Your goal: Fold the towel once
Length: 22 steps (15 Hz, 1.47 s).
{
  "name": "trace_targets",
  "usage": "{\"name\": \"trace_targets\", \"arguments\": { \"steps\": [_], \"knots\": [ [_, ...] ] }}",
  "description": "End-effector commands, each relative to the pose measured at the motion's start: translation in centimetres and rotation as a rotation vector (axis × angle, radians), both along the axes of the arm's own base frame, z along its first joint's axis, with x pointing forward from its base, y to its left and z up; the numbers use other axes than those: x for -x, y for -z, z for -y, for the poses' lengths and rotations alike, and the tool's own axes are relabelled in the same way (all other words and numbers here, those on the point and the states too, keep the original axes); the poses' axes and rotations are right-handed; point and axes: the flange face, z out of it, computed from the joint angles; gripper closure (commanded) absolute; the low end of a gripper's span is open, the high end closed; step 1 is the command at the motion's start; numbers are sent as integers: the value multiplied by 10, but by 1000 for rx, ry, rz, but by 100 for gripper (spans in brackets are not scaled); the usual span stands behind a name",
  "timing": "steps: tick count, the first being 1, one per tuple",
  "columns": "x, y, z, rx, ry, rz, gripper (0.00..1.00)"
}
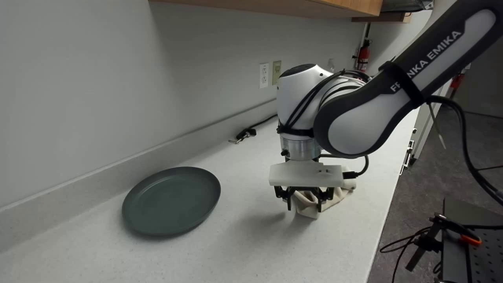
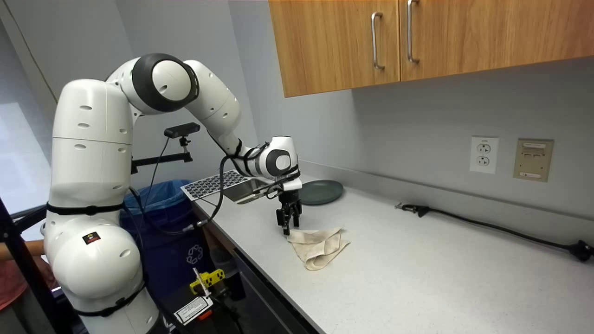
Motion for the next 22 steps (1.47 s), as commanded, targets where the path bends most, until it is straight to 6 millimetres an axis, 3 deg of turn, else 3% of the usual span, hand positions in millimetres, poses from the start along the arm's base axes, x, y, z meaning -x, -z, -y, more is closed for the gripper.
{"name": "trace_targets", "arguments": {
  "steps": [1, 7, 11, 17, 22],
  "knots": [
    [0, 5, 3, -9, 44, 11, 54],
    [2, 4, -2, 39, 53, 14, 98],
    [4, -1, -17, 133, -20, 56, 99],
    [18, 4, -48, 335, -294, 85, 99],
    [22, 9, -48, 335, -503, 59, 99]
  ]
}}
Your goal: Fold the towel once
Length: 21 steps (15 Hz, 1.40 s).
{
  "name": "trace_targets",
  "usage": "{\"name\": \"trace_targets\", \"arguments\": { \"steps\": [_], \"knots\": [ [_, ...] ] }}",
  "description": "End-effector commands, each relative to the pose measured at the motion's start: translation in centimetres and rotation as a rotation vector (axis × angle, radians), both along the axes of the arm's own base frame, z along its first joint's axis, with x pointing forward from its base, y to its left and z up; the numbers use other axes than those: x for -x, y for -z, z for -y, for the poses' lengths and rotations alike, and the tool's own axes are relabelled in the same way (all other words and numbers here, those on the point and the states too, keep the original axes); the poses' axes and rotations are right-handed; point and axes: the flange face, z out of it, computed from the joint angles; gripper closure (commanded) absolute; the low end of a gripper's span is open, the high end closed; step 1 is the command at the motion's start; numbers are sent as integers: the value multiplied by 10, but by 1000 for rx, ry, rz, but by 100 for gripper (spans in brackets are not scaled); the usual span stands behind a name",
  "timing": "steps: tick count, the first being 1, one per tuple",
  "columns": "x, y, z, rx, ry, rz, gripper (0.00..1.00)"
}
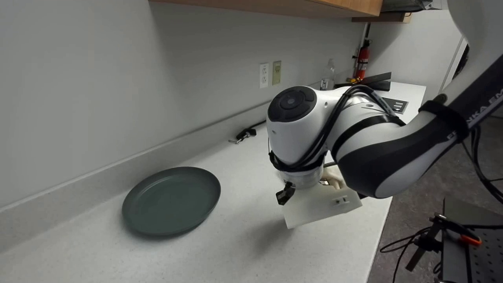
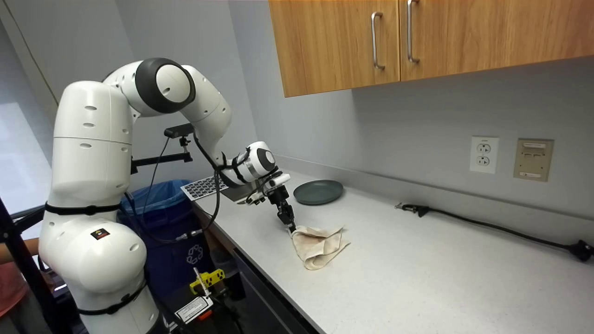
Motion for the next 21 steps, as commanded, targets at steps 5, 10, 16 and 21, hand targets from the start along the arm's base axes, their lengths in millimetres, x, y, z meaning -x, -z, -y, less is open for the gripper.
{"name": "trace_targets", "arguments": {
  "steps": [5, 10, 16, 21],
  "knots": [
    [-10, -6, 7, -88, -231, -121, 99],
    [-16, -9, 7, -204, -393, -231, 98],
    [-21, -10, 13, -235, -543, -338, 58],
    [-25, -16, 24, -226, -598, -360, 21]
  ]
}}
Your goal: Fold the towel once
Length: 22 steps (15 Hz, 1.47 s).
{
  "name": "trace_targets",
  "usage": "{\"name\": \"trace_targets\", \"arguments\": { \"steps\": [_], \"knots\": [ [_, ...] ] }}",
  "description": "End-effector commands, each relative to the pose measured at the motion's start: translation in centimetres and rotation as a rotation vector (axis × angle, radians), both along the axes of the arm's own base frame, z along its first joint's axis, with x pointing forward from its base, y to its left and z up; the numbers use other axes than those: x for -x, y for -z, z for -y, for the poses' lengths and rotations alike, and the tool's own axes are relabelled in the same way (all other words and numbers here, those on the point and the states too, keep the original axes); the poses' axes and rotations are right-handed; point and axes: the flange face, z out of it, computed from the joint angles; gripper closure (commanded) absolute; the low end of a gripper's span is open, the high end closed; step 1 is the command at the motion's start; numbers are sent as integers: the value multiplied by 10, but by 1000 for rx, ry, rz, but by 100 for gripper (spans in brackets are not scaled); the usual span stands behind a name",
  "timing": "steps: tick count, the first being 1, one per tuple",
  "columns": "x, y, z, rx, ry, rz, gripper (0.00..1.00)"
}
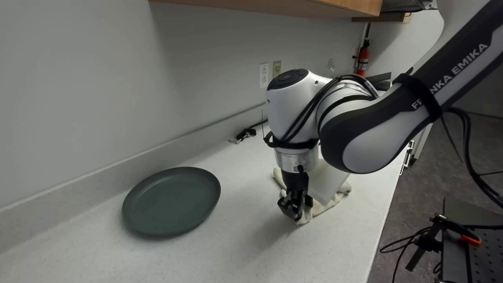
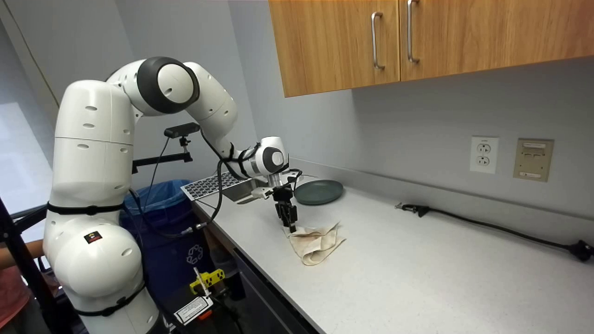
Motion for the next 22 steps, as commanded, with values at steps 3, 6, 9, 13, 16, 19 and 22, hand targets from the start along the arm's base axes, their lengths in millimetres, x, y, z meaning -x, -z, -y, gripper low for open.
{"name": "trace_targets", "arguments": {
  "steps": [3, 6, 9, 13, 16, 19, 22],
  "knots": [
    [-9, -17, 15, -14, -28, 2, 1],
    [-10, -28, 24, -8, -14, 34, 0],
    [-9, -42, 40, 2, 23, 68, 0],
    [-2, -69, 69, 4, 121, 87, 0],
    [10, -93, 94, -5, 188, 104, 0],
    [19, -109, 120, -13, 249, 125, 0],
    [31, -124, 141, -27, 291, 146, 0]
  ]
}}
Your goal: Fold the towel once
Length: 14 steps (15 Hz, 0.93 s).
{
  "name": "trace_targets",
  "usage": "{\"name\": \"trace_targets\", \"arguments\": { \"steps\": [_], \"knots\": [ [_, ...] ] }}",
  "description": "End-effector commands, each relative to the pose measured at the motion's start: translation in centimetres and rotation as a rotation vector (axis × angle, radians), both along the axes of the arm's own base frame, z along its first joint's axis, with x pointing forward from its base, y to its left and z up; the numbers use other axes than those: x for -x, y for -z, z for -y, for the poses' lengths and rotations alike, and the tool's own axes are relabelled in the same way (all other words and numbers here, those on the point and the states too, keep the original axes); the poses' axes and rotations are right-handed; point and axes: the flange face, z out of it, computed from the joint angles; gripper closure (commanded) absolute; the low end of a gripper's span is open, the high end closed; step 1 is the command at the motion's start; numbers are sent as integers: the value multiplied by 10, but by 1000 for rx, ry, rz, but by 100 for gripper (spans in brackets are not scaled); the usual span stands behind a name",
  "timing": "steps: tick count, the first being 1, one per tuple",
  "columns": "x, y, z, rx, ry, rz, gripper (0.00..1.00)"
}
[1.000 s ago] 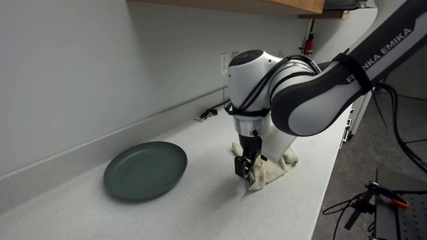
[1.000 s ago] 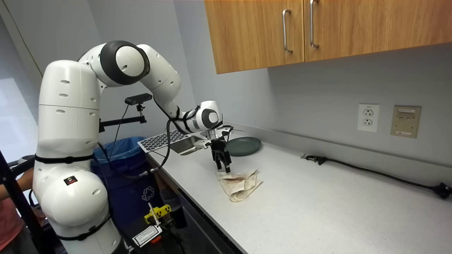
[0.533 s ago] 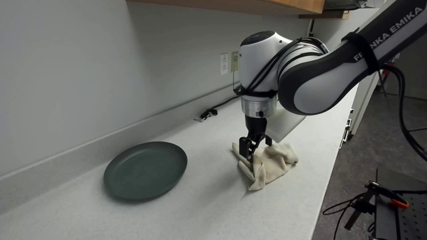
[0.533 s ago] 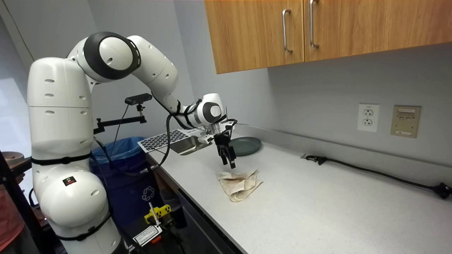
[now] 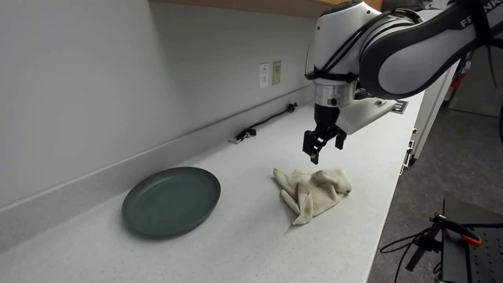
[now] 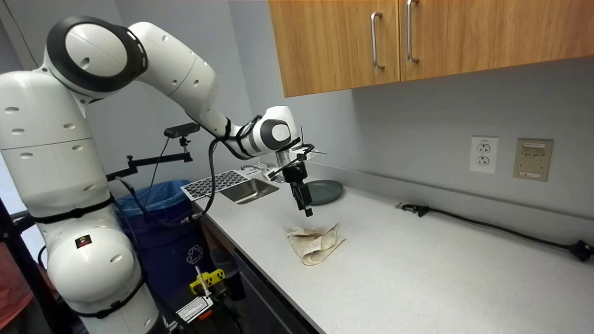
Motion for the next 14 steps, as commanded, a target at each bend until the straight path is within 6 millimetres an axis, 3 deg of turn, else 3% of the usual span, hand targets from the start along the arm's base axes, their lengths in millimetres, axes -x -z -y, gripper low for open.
{"name": "trace_targets", "arguments": {
  "steps": [1, 6, 14],
  "knots": [
    [26, -23, 24, -37, 63, 19, 0],
    [44, -44, 39, -85, 78, 45, 0],
    [69, -66, 42, -170, 7, 65, 0]
  ]
}}
